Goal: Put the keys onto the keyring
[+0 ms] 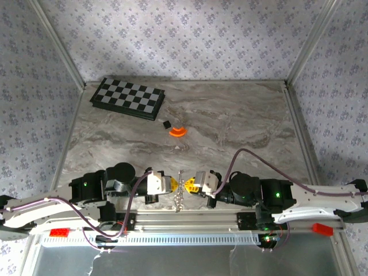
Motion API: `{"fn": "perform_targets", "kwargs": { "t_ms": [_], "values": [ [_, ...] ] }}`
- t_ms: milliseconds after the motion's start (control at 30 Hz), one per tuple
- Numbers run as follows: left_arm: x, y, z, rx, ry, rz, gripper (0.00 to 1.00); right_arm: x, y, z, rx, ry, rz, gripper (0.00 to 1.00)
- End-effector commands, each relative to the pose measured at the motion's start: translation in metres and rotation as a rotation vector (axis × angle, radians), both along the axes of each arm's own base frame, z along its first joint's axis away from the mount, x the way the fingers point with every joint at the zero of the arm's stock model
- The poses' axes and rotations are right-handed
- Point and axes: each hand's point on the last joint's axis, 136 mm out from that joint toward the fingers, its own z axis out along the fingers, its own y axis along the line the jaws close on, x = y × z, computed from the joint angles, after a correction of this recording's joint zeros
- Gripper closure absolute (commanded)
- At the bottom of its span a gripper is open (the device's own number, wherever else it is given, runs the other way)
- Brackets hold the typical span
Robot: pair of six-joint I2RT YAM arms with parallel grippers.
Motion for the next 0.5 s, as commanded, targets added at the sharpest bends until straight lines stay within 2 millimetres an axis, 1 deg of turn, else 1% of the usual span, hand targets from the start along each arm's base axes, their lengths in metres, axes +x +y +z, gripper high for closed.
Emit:
{"fn": "perform_targets", "kwargs": {
  "t_ms": [0,467],
  "values": [
    [-0.004,-0.0004,0.0243,-0.068,-0.004,-0.016,1.0,-0.0034,0.0007,0.0114,0.041,-0.002,0.017,1.0],
    [-0.0046,-0.0002,0.0236,-0.068,-0.003,-0.019,1.0,-0.0034,0.0037,0.004,0.024,0.02,0.023,1.0]
  ]
}}
